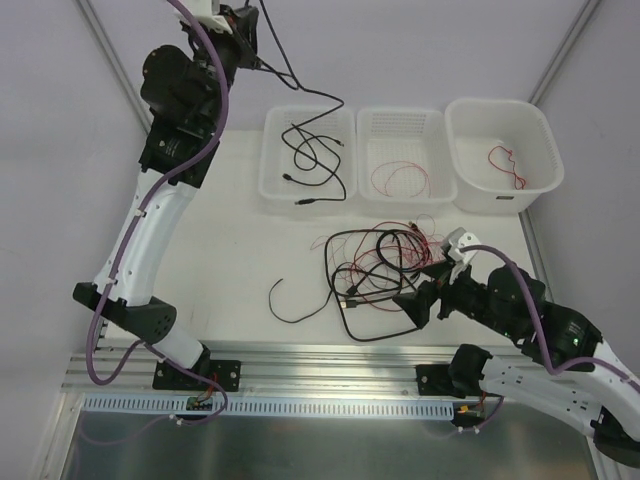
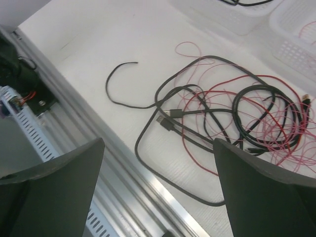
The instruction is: Untangle the cables
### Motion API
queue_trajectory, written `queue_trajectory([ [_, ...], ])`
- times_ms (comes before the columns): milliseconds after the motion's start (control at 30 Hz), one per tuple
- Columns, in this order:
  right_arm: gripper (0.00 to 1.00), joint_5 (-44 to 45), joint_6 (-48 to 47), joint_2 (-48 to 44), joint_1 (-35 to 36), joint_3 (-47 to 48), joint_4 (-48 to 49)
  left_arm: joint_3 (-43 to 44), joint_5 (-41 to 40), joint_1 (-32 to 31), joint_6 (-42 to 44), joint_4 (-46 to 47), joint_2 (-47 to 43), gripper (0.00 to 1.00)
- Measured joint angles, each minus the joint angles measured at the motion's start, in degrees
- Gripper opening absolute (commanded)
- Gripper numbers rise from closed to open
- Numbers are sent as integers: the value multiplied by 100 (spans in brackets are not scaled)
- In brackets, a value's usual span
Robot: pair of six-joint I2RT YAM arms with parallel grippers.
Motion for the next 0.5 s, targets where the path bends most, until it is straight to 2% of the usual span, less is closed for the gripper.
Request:
queue_trajectory([
  [100,97,459,-103,225,-20,-238,278,-846,192,0,-328,2,-271,3],
  [233,99,623,-284,1200,-391,-323,772,-1934,404,0,-658,-160,-787,4],
  [367,99,229,-481,2100,-1113,-400,1580,-2538,435,0,-844,-212,-1320,3],
  [500,97,-372,-750,2924,-1447,-389,2380,-2785,531,0,-1093,-267,-1869,3],
])
